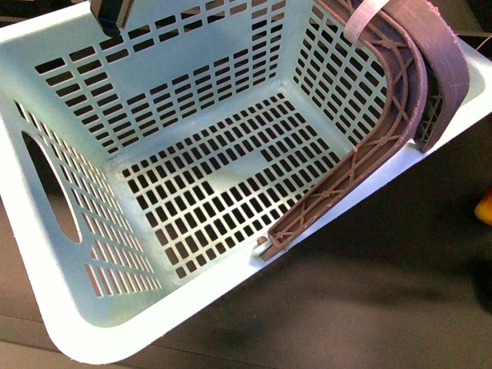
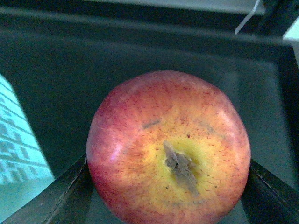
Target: Pick apple with right arm and hold basket with left
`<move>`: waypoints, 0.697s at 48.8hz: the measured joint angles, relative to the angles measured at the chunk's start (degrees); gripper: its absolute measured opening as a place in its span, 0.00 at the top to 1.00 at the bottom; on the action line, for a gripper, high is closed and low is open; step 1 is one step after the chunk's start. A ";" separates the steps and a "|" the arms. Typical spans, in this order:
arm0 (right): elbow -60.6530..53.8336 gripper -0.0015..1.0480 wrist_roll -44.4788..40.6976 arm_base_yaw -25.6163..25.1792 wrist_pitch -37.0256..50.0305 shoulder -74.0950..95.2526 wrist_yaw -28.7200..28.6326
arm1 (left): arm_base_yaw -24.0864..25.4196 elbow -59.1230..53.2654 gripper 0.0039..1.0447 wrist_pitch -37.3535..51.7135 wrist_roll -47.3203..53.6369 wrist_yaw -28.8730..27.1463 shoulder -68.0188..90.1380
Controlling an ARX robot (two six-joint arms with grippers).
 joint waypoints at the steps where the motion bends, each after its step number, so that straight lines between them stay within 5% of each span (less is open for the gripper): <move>1: 0.04 0.28 0.72 0.28 -0.59 -2.10 -0.76 | 0.00 0.00 0.82 0.00 0.00 0.00 -0.02; 11: 1.88 0.28 7.48 7.82 -2.71 -13.79 -4.70 | 0.00 0.00 0.82 0.00 0.00 0.02 -0.02; 26: 1.05 0.28 8.92 24.94 1.55 -3.19 1.55 | 0.00 0.00 0.82 0.00 0.00 0.02 -0.02; 34: 1.31 0.28 11.21 27.26 3.04 0.94 1.77 | 0.00 -0.11 0.82 0.00 0.79 0.00 0.00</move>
